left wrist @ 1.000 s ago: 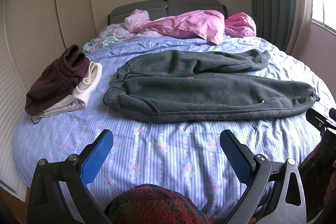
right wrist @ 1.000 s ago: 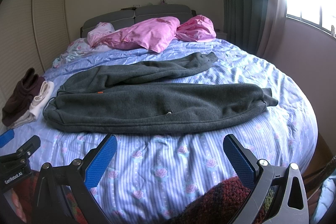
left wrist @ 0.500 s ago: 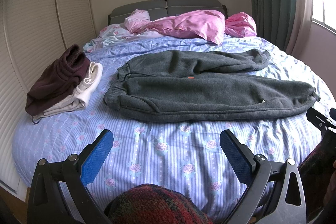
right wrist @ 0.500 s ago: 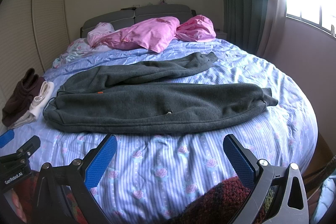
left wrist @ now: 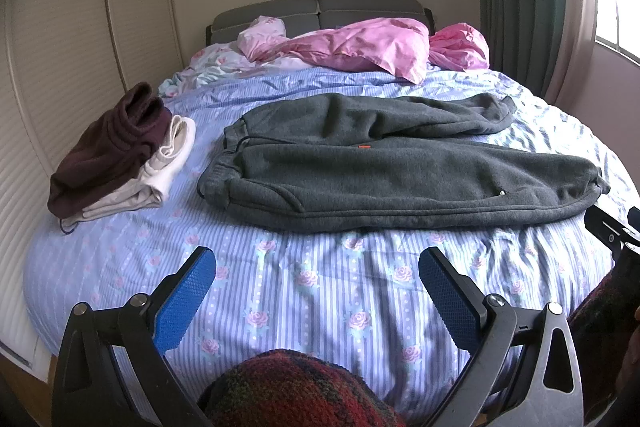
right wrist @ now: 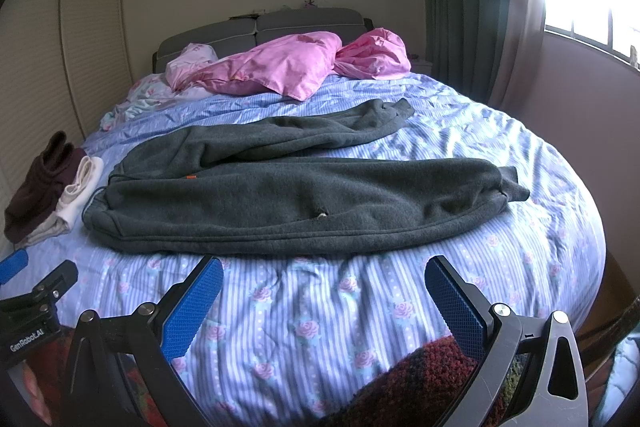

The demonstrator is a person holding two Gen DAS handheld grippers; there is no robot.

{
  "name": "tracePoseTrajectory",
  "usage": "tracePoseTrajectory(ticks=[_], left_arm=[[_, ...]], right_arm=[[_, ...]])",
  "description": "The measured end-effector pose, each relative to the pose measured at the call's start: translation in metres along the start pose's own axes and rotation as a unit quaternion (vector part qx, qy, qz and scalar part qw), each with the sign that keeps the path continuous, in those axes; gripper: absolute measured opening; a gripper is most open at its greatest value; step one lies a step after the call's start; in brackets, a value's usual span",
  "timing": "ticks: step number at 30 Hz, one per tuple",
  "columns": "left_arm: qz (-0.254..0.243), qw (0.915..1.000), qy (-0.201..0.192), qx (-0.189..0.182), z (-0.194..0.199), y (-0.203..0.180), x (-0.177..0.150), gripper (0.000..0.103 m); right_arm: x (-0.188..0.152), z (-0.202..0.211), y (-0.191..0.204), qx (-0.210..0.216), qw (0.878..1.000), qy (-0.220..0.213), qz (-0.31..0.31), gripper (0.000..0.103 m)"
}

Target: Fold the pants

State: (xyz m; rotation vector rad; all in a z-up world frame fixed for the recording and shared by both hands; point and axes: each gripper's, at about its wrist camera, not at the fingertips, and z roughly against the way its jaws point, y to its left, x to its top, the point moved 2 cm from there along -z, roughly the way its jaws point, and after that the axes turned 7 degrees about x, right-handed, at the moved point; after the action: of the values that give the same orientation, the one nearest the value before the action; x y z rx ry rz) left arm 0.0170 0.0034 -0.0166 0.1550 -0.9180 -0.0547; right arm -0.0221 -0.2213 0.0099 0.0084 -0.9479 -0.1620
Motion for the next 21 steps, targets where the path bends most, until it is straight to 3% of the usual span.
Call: tracePoseTrajectory(ticks=[13,17,21], left_arm=[[0.004,0.9998,0.018,-0.011,-0.003,0.006,0.006,0.103],[0.021,0.9995,0.02,-0.014,-0.011,0.027,0.021,0.103],[0.058,0.9976,0.032,-0.02,-0.032,0.052,0.042,0.103]], right_arm=[[0.003,-0.004,0.005,-0.014,1.0,0.01,-0.006,0.102],[0.006,-0.027,0.012,-0.017,0.999,0.04,-0.029,0.102],[0.017,-0.05,0.02,0.004,0.994,0.054,-0.092,0.102]])
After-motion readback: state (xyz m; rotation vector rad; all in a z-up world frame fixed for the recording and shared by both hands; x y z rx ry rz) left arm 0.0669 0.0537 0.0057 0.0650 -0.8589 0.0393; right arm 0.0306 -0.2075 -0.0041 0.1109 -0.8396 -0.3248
